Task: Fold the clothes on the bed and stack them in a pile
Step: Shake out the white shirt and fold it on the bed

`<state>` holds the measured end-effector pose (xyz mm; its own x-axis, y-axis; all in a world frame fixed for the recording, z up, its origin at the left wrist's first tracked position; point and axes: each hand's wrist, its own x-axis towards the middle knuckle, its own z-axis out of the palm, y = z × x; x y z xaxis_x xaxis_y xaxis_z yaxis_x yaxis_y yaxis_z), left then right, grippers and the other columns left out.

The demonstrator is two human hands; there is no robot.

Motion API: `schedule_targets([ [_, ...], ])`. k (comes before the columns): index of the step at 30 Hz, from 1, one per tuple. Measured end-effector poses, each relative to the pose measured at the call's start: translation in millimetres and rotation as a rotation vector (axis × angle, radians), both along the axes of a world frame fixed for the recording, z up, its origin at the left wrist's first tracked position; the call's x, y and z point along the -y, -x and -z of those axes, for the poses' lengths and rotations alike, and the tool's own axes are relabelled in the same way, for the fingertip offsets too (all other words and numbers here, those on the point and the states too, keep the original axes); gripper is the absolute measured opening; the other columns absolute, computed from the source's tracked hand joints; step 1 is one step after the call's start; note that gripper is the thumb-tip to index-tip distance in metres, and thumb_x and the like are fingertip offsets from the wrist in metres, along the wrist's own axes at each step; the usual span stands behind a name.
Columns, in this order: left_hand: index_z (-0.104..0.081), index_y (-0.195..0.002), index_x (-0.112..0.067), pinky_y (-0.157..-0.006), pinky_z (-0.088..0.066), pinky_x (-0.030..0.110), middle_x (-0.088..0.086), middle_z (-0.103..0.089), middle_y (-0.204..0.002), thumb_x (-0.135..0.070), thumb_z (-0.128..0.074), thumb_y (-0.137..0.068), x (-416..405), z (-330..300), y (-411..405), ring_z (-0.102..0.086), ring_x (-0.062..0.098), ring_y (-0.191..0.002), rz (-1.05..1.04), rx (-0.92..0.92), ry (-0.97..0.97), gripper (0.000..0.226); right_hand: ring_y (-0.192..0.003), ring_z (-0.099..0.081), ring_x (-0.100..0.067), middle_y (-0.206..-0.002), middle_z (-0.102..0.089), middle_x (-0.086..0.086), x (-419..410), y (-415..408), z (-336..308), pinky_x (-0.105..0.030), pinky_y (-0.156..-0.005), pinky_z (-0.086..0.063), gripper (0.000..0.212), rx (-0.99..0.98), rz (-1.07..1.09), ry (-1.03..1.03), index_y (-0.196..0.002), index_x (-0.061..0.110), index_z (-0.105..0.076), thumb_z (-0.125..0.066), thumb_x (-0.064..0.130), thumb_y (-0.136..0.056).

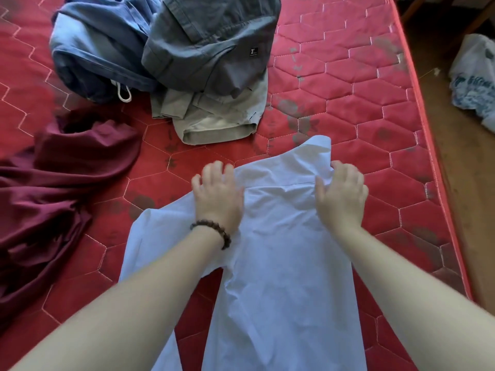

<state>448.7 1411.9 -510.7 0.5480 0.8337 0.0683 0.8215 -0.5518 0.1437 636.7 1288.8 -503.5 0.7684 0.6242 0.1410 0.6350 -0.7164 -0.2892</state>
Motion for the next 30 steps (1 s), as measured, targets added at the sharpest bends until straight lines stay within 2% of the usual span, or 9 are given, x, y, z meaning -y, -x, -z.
schedule_targets([
  [3,-0.045,-0.140,-0.010,-0.113,-0.023,0.053,0.016,-0.037,-0.150,-0.035,-0.047,-0.092,59.1,10.3,-1.9,-0.032,0.031,-0.141,0.275,0.009,0.048,0.055,-0.137,-0.036,-0.038,-0.145,-0.044,-0.019,22.2,52.4,17.3,-0.060,-0.109,-0.023,0.051,0.060,-0.310,0.098,-0.136,0.007,-0.051,-0.057,0.028,-0.090],
  [5,-0.025,-0.151,-0.017,-0.117,-0.005,0.051,0.012,-0.017,-0.159,-0.042,-0.031,-0.096,80.5,22.9,3.3,-0.011,0.027,-0.147,0.379,-0.133,0.153,0.060,-0.142,-0.028,-0.035,-0.152,-0.035,-0.014,35.3,71.0,32.4,-0.063,-0.112,-0.015,0.052,0.048,-0.442,0.224,-0.141,0.013,-0.046,-0.053,0.032,-0.093],
  [9,0.004,-0.153,-0.026,-0.116,0.008,0.047,0.003,0.010,-0.161,-0.054,-0.016,-0.097,65.9,43.5,19.5,0.011,0.022,-0.148,0.336,-0.276,0.174,0.065,-0.148,-0.008,-0.022,-0.159,-0.019,-0.006,60.8,62.9,44.0,-0.059,-0.115,0.004,0.056,0.016,-0.403,0.310,-0.149,0.024,-0.031,-0.042,0.041,-0.097],
  [14,0.005,-0.152,-0.017,-0.113,0.015,0.053,0.009,0.007,-0.161,-0.045,-0.017,-0.100,71.4,31.9,26.0,0.011,0.025,-0.148,0.144,-0.319,0.103,0.063,-0.148,-0.008,-0.025,-0.160,-0.014,-0.004,99.0,63.9,37.6,-0.063,-0.114,-0.001,0.057,0.055,-0.281,0.343,-0.150,0.022,-0.028,-0.038,0.043,-0.099],
  [17,-0.005,-0.153,-0.014,-0.111,0.024,0.051,0.011,0.002,-0.161,-0.038,-0.020,-0.096,128.0,21.0,28.0,0.007,0.025,-0.148,0.321,-0.228,0.114,0.063,-0.143,-0.027,-0.033,-0.154,-0.031,-0.012,118.7,97.2,32.1,-0.066,-0.110,-0.012,0.056,0.075,-0.351,0.294,-0.143,0.017,-0.043,-0.036,0.040,-0.093],
  [21,-0.022,-0.151,-0.015,-0.117,0.007,0.050,0.009,-0.017,-0.159,-0.037,-0.015,-0.094,199.2,21.2,61.0,-0.008,0.024,-0.147,0.402,-0.262,0.192,0.061,-0.139,-0.034,-0.032,-0.151,-0.037,-0.011,157.3,141.8,34.2,-0.069,-0.106,-0.025,0.054,0.024,-0.408,0.368,-0.139,0.016,-0.050,-0.033,0.037,-0.092],
  [24,-0.029,-0.149,-0.017,-0.117,-0.008,0.049,0.010,-0.023,-0.156,-0.048,-0.021,-0.091,205.7,24.6,105.7,-0.020,0.027,-0.145,0.288,-0.261,0.220,0.065,-0.145,-0.022,-0.026,-0.156,-0.028,-0.006,199.4,147.1,38.6,-0.065,-0.112,-0.012,0.058,-0.044,-0.321,0.402,-0.147,0.020,-0.037,-0.028,0.042,-0.094],
  [28,0.008,-0.149,-0.020,-0.116,0.012,0.042,0.002,0.014,-0.156,-0.052,-0.010,-0.095,210.5,33.1,159.0,0.016,0.017,-0.143,0.175,-0.289,0.219,0.066,-0.147,-0.011,-0.025,-0.159,-0.015,-0.004,247.7,154.7,34.7,-0.063,-0.113,-0.005,0.061,-0.084,-0.204,0.424,-0.151,0.023,-0.021,-0.020,0.047,-0.095],
  [30,0.017,-0.145,-0.016,-0.115,0.016,0.041,0.005,0.017,-0.158,-0.050,-0.017,-0.098,224.9,33.2,172.1,0.023,0.019,-0.141,0.151,-0.301,0.236,0.068,-0.147,-0.004,-0.023,-0.160,-0.007,-0.004,261.1,170.7,31.0,-0.062,-0.114,-0.002,0.061,-0.125,-0.183,0.421,-0.151,0.026,-0.013,-0.016,0.048,-0.094],
])
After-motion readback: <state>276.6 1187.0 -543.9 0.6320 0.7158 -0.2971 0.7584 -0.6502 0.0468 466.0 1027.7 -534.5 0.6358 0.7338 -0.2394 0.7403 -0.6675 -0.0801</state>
